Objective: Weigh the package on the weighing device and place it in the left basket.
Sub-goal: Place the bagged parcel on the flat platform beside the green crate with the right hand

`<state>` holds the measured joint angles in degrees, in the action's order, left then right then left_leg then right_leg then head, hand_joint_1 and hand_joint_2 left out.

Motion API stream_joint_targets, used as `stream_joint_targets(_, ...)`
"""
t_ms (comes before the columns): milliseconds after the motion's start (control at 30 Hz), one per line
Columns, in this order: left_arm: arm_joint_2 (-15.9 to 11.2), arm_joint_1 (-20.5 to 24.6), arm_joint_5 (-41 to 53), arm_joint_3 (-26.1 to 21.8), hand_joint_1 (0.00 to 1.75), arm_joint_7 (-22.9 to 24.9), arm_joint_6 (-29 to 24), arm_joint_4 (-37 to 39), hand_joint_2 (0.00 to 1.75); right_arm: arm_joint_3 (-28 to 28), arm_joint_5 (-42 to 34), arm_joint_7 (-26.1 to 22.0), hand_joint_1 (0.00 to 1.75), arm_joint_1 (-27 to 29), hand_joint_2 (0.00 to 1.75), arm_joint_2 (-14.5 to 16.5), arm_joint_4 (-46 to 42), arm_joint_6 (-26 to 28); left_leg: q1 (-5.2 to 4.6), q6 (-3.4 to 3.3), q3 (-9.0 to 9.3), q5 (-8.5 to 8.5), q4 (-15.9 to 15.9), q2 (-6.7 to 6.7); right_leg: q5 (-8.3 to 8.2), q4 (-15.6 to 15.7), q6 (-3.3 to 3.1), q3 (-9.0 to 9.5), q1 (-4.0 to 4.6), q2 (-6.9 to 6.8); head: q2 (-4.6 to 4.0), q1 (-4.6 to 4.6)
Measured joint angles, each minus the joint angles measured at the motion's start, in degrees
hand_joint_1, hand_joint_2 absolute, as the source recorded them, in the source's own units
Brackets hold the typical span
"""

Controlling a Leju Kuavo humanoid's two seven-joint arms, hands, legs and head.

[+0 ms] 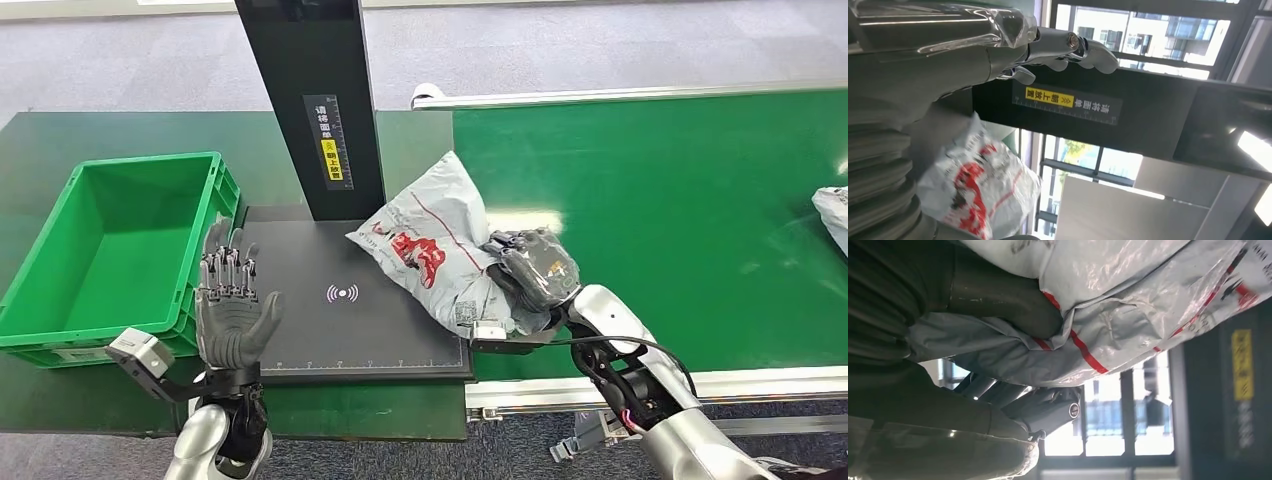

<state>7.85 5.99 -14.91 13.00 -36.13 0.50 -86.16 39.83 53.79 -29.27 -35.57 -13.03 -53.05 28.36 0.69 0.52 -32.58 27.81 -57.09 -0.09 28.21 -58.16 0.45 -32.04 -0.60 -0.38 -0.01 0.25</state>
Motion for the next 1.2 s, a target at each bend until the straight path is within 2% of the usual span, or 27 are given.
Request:
stream_joint_targets(100, 0.01, 0.68, -0.07, -0.02, 0.0, 0.25, 1.18, 0.73, 1.75, 6.26, -0.25, -0.65, 1.75, -2.56, 1.75, -0.16, 0.94, -4.87, -0.01, 0.0, 0.0, 0.0, 0.0, 0.06, 0.0, 0.01, 0.0, -0.01, 0.0, 0.04, -0.01, 0.0)
stream_joint_targets(200, 0.07, 1.2, -0.08, -0.02, 0.0, 0.34, 1.78, 1.41, 1.75, 11.89, -1.16, -1.39, 1.75, -4.71, 1.75, 0.29, 1.9, -6.0, 0.0, 0.0, 0.01, 0.0, 0.0, 0.06, -0.01, 0.01, 0.0, -0.01, 0.0, 0.05, -0.01, -0.02)
stream_joint_targets(400, 0.45, 2.35, -0.15, -0.02, 0.0, 0.64, 2.05, 2.22, 1.75, 19.54, -4.13, -2.71, 1.75, -9.41, 1.75, 4.48, 6.26, -0.74, 0.05, 0.01, 0.03, -0.01, 0.0, 0.07, -0.01, -0.02, 0.0, -0.02, 0.06, 0.07, 0.0, -0.01)
stream_joint_targets(667, 1.15, 3.11, -0.78, 0.12, 0.0, 1.29, 2.88, 3.49, 1.75, 23.46, -7.31, -5.19, 1.75, -11.81, 1.75, 12.86, 17.04, 6.88, 0.05, 0.01, 0.03, 0.0, 0.0, 0.09, 0.0, -0.02, -0.01, -0.02, 0.06, 0.06, -0.01, 0.0)
stream_joint_targets(700, 1.2, 3.14, -0.79, 0.16, 0.0, 1.34, 3.09, 3.67, 1.75, 23.7, -7.59, -5.14, 1.62, -11.82, 1.75, 13.67, 18.33, 7.13, 0.05, 0.01, 0.03, 0.0, 0.0, 0.09, 0.0, -0.02, -0.01, -0.02, 0.05, 0.06, -0.01, 0.0)
stream_joint_targets(733, 1.22, 3.17, -0.79, 0.21, 0.0, 1.42, 3.33, 3.85, 1.75, 23.89, -7.89, -4.99, 1.23, -11.82, 1.75, 14.37, 19.51, 7.14, 0.05, 0.01, 0.03, 0.0, 0.0, 0.08, 0.0, -0.01, -0.01, -0.02, 0.05, 0.06, -0.01, 0.0)
stream_joint_targets(800, 1.23, 3.34, -0.8, 0.45, 0.0, 1.57, 3.94, 4.27, 1.75, 24.19, -8.41, -4.17, 0.36, -11.98, 1.75, 15.73, 21.92, 6.27, 0.04, 0.01, 0.03, 0.0, 0.0, 0.08, 0.0, -0.01, -0.01, -0.02, 0.05, 0.07, -0.01, 0.0)
stream_joint_targets(833, 1.23, 3.45, -0.81, 0.66, 0.0, 1.63, 4.26, 4.5, 1.75, 24.28, -8.6, -3.44, 0.05, -12.16, 1.75, 16.4, 23.12, 5.33, 0.04, 0.01, 0.03, 0.0, 0.0, 0.08, 0.0, -0.01, -0.01, -0.02, 0.05, 0.07, -0.01, 0.01)
stream_joint_targets(867, 1.25, 3.57, -0.81, 0.87, 0.0, 1.67, 4.53, 4.73, 1.75, 24.33, -8.72, -2.55, 0.0, -12.41, 1.75, 17.04, 24.29, 4.15, 0.04, 0.01, 0.04, 0.0, -0.01, 0.08, -0.01, -0.01, -0.01, -0.02, 0.05, 0.07, -0.01, 0.01)
stream_joint_targets(1033, 1.38, 4.17, -0.75, 1.55, 0.0, 1.89, 5.18, 5.64, 1.75, 24.41, -9.08, 0.83, 0.0, -13.85, 1.75, 19.17, 28.55, -0.25, 0.05, 0.01, 0.09, -0.01, 0.0, 0.09, -0.01, -0.01, -0.02, -0.01, 0.05, 0.07, 0.0, -0.01)
stream_joint_targets(1200, 1.48, 5.08, -0.68, 2.16, 0.0, 2.51, 5.64, 6.6, 1.75, 23.57, -11.32, 0.14, 0.0, -14.18, 1.75, 19.89, 30.0, 0.83, 0.05, 0.01, 0.09, -0.01, 0.0, 0.09, -0.01, -0.01, -0.02, -0.01, 0.05, 0.08, -0.01, 0.0)
